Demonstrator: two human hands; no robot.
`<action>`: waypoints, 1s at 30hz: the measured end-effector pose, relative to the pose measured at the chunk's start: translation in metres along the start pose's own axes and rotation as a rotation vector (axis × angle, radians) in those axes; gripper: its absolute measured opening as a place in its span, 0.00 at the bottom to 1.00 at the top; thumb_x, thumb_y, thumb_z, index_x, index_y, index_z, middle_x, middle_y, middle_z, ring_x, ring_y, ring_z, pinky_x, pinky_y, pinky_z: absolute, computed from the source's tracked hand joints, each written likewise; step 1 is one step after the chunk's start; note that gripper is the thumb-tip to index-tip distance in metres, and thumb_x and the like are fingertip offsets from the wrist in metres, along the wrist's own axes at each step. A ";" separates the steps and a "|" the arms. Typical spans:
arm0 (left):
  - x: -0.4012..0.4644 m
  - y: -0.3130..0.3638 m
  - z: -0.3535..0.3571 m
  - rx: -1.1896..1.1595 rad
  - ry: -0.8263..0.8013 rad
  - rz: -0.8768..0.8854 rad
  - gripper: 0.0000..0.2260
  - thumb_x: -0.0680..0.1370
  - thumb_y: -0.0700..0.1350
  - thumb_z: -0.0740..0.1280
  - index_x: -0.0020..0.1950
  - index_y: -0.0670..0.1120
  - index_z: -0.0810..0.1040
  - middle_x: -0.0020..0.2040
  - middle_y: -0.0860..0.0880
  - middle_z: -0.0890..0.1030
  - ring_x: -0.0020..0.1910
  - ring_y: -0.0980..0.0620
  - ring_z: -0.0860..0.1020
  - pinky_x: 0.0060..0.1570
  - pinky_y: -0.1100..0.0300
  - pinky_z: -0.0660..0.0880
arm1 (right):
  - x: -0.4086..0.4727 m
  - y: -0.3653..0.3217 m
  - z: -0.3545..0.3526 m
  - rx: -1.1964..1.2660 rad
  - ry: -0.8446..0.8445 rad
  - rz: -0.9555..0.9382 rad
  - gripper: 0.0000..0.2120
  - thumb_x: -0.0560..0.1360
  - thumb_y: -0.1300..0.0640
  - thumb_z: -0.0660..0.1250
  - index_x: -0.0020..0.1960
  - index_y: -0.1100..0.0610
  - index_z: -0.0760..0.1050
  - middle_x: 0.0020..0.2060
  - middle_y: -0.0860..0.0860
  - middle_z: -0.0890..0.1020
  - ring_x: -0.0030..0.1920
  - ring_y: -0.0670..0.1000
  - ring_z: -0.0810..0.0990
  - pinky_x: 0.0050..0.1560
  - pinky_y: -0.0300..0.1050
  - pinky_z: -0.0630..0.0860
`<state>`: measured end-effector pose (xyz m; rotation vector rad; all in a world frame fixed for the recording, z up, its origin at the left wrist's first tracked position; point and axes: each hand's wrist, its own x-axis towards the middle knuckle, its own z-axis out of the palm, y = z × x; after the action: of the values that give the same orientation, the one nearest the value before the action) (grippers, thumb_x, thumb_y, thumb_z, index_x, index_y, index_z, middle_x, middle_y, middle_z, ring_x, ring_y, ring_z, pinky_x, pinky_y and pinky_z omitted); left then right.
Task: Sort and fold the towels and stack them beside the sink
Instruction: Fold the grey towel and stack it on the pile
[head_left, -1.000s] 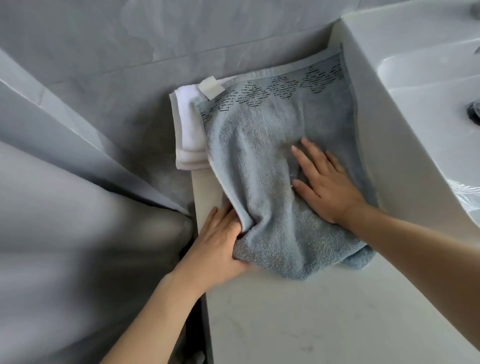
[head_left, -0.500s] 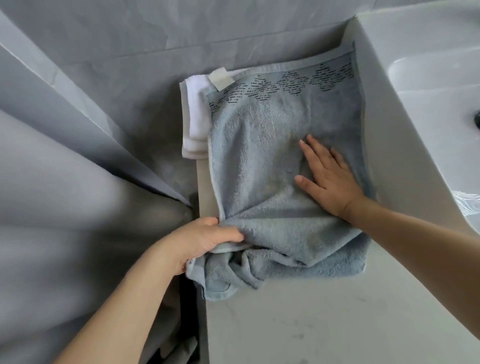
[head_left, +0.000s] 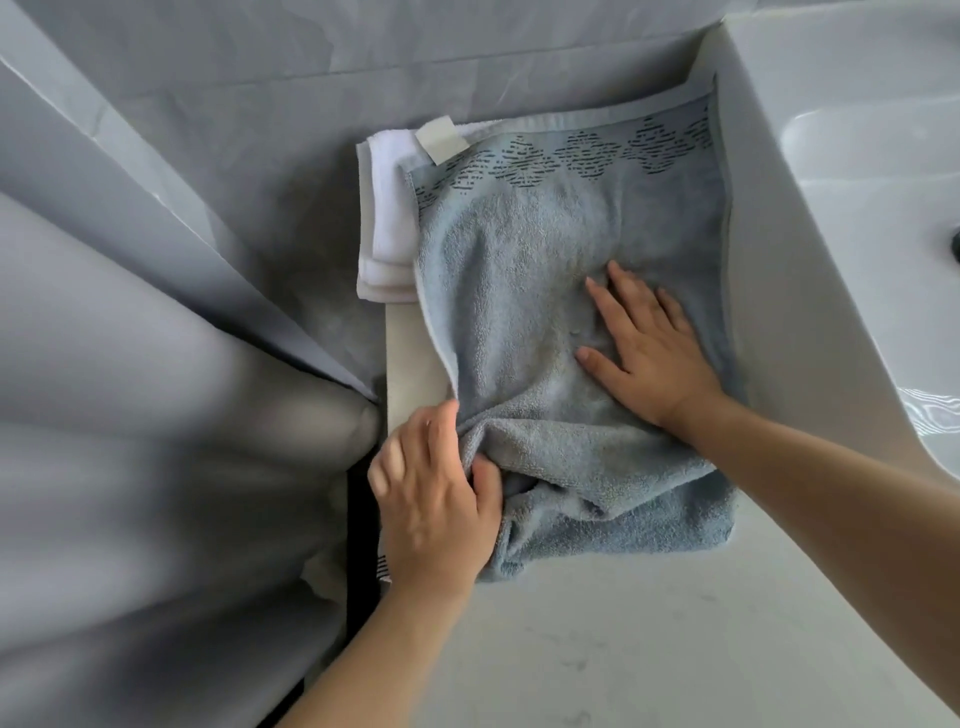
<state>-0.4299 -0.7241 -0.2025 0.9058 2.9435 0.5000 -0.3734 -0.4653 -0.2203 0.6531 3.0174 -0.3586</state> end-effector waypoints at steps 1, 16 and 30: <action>0.002 0.000 0.000 -0.001 -0.002 0.003 0.23 0.74 0.50 0.60 0.69 0.46 0.71 0.65 0.46 0.75 0.63 0.42 0.72 0.60 0.45 0.68 | 0.000 0.000 0.000 0.002 0.000 -0.001 0.36 0.77 0.33 0.44 0.80 0.47 0.42 0.80 0.49 0.43 0.79 0.49 0.43 0.77 0.53 0.41; 0.003 0.001 0.011 -0.025 0.098 -0.020 0.21 0.73 0.51 0.57 0.61 0.44 0.75 0.61 0.46 0.77 0.62 0.41 0.73 0.61 0.45 0.70 | -0.107 -0.025 -0.028 0.343 0.540 -0.131 0.15 0.78 0.52 0.61 0.60 0.59 0.75 0.59 0.57 0.72 0.59 0.59 0.73 0.60 0.56 0.69; -0.061 0.021 -0.010 -0.068 0.304 0.166 0.17 0.75 0.55 0.62 0.57 0.46 0.77 0.56 0.46 0.76 0.50 0.43 0.70 0.53 0.48 0.65 | -0.163 -0.019 0.029 0.208 0.409 -0.098 0.11 0.78 0.57 0.58 0.53 0.60 0.76 0.50 0.55 0.78 0.49 0.59 0.75 0.51 0.50 0.69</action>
<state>-0.3686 -0.7441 -0.1909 1.1683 3.1039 0.8080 -0.2331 -0.5545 -0.2312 0.6636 3.4422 -0.6209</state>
